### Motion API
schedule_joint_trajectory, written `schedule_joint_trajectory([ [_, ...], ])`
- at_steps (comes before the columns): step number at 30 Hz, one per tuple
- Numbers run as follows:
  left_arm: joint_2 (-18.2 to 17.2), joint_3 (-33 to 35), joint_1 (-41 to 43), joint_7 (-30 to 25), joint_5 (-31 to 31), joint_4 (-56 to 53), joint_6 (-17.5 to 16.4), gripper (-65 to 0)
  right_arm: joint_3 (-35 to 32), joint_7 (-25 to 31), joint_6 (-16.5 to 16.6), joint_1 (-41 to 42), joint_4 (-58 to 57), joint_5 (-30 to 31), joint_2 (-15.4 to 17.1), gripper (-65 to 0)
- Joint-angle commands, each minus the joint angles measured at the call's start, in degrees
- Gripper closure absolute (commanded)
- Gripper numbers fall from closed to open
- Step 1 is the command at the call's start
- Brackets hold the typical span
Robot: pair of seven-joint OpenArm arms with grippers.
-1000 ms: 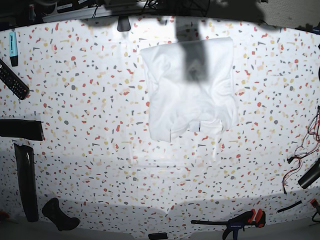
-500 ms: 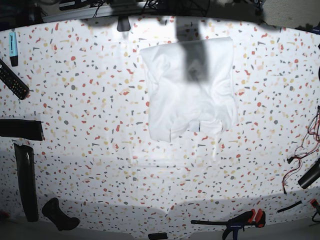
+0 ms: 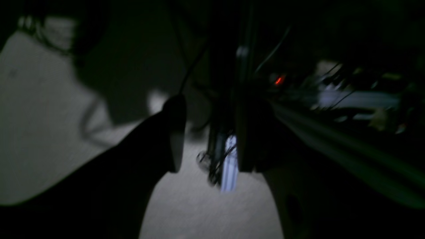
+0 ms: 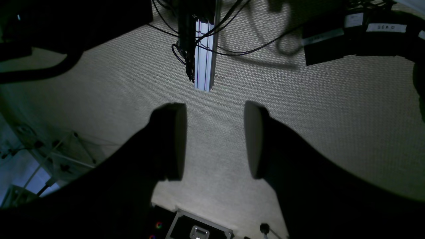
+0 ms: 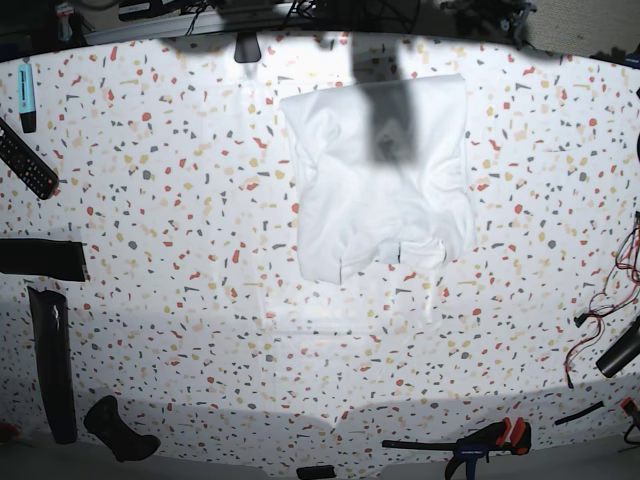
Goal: Fold the T-shirt properly
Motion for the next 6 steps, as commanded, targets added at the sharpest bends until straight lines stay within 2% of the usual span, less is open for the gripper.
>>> schedule_joint_trajectory([
  [1, -0.3, -0.2, 0.7, -0.4, -0.2, 0.2, -0.4, -24.1, 0.0, -0.1, 0.6, -0.3, 0.0, -0.2, 0.5, -28.0],
  [6, -0.2, -0.2, 0.7, -0.4, -0.2, 0.2, -0.4, -24.1, 0.0, 0.0, 0.6, 0.0, 0.0, -0.2, 0.5, -28.0],
])
